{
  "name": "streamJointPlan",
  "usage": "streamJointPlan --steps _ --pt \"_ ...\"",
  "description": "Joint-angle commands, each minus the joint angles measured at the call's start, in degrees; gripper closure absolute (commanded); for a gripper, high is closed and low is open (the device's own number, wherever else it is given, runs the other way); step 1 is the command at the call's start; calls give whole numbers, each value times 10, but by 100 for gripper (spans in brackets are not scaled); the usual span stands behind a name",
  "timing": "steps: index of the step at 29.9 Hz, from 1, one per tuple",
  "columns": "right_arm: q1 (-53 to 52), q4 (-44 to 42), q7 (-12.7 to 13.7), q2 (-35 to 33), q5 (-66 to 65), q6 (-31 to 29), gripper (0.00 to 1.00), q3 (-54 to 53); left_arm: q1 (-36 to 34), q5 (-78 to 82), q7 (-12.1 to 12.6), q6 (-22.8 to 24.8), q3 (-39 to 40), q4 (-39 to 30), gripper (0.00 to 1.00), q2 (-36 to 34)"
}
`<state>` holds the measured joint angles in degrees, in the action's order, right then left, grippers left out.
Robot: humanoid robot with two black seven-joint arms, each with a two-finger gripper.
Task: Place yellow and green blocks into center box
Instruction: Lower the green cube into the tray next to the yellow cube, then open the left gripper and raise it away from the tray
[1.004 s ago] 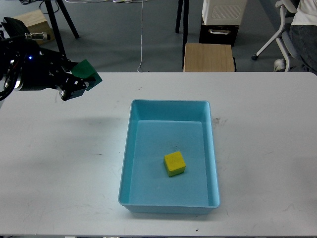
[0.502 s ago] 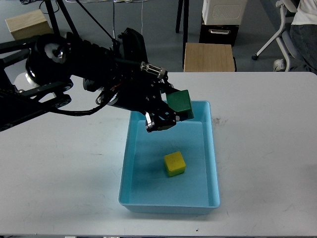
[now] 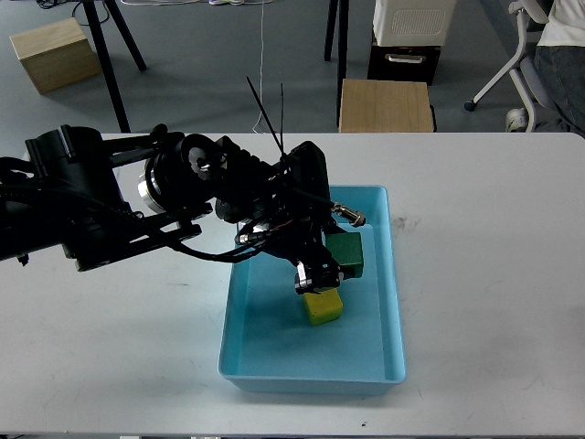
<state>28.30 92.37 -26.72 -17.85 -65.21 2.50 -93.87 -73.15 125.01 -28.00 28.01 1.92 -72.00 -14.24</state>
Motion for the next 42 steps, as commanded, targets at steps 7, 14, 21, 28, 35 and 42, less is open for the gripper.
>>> streamJointPlan --steps 7,14,21,28,35,42 --pt "-3 0 0 0 0 0 1 0 34 0 0 0 -1 0 72 -1" --pt "-3 0 0 0 0 0 1 -1 51 0 0 0 -1 0 51 -2" --pt "-4 0 0 0 0 0 1 -1 52 0 0 0 1 0 26 -2" --pt "-6 0 0 0 0 0 1 -1 53 0 0 0 8 1 13 0" --pt "-7 1 -2 0 0 0 1 0 42 -30 0 0 53 -20 0 -42" --pt "-46 9 -13 -5 -1 -4 1 13 18 -190 0 0 112 -153 0 -150"
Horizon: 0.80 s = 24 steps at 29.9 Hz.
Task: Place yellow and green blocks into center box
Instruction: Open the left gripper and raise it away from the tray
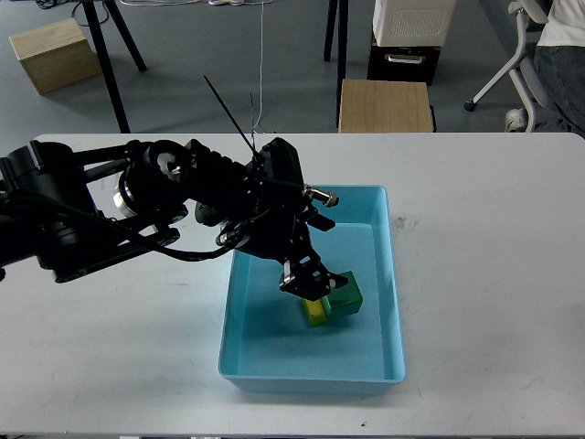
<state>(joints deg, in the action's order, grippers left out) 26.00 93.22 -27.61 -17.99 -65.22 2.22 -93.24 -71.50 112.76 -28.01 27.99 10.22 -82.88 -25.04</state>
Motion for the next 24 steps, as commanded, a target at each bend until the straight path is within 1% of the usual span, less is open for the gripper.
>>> streamJointPlan --steps 1,3,5,8,10,11,13,14,15,16,17,20,22,24 --pt "-37 1 -4 -4 -2 -1 1 9 7 -98 0 0 44 -54 0 -56" --pt "-68 2 -4 -6 -2 -5 1 16 35 -159 0 0 91 -58 0 -73" --pt "-97 3 -4 -6 0 -6 1 30 94 -225 0 0 182 -55 0 -83" --pt "-151 0 -4 1 1 -8 1 46 242 -295 0 0 317 -45 0 -82" --pt "-175 1 -4 4 11 -12 1 57 313 -322 0 0 370 -43 0 -70" --pt "-184 2 2 8 27 -20 1 68 348 -340 0 0 390 -42 0 -58" --pt "-207 0 19 19 82 -43 1 87 410 -382 0 -77 411 -39 0 -29" --pt "-221 -1 34 23 123 -58 1 93 434 -409 0 -113 415 -38 0 -15" --pt "-233 -3 54 27 174 -75 1 96 453 -439 2 -137 417 -38 0 -12" --pt "-240 -5 76 30 220 -89 1 95 466 -470 8 -141 416 -40 0 -15" --pt "-244 -3 104 33 278 -104 1 94 482 -510 19 -140 416 -42 0 -18" --pt "-246 -5 161 42 423 -138 1 85 527 -638 45 -145 420 -42 0 -5" --pt "-239 -6 176 45 502 -153 1 81 550 -710 57 -156 436 -41 0 22" --pt "-224 -5 179 45 568 -163 1 84 572 -758 67 -182 456 -37 0 44"
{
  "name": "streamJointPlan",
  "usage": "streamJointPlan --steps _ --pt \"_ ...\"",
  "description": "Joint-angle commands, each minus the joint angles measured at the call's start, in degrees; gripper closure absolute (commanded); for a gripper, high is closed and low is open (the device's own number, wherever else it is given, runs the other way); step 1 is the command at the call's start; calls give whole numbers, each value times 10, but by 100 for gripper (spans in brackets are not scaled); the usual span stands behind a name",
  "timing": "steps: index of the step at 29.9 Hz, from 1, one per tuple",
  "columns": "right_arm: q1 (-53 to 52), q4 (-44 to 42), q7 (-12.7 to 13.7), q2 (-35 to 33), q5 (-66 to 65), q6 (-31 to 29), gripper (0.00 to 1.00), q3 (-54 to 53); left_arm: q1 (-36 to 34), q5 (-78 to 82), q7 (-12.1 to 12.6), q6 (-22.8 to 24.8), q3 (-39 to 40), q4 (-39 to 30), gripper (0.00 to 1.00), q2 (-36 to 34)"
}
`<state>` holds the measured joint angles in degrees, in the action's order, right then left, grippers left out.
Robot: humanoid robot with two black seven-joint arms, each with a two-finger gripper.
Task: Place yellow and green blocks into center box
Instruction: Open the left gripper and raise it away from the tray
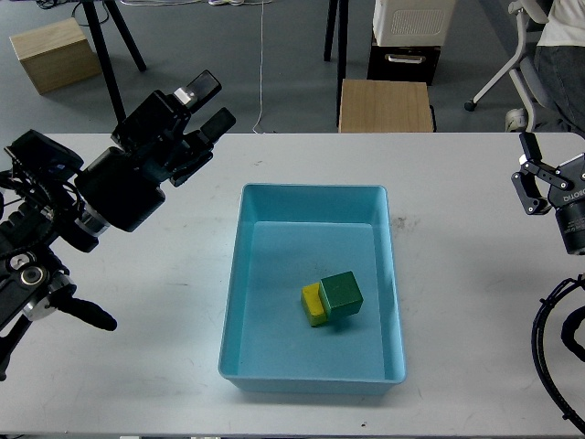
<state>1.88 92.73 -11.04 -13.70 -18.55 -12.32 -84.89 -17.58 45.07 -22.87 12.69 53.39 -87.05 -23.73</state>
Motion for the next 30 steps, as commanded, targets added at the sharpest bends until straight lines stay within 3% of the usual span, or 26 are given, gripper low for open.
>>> streamJointPlan --steps 1,5,12,15,20,30 --pt "31 0 14 2 128 -24 1 1 43 -98 19 -43 31 7 0 34" --pt "85 -1 13 6 193 -61 1 1 74 -198 12 -48 51 25 0 51" --pt "157 4 13 103 229 -87 1 -6 137 -422 12 29 57 25 0 79" --pt "176 4 13 127 249 -89 1 -8 165 -440 10 57 58 22 0 111" --pt "190 5 8 132 282 -91 1 -8 206 -449 -12 58 69 21 0 198" --pt "207 2 8 129 278 -110 1 -14 230 -451 -11 59 68 16 0 227"
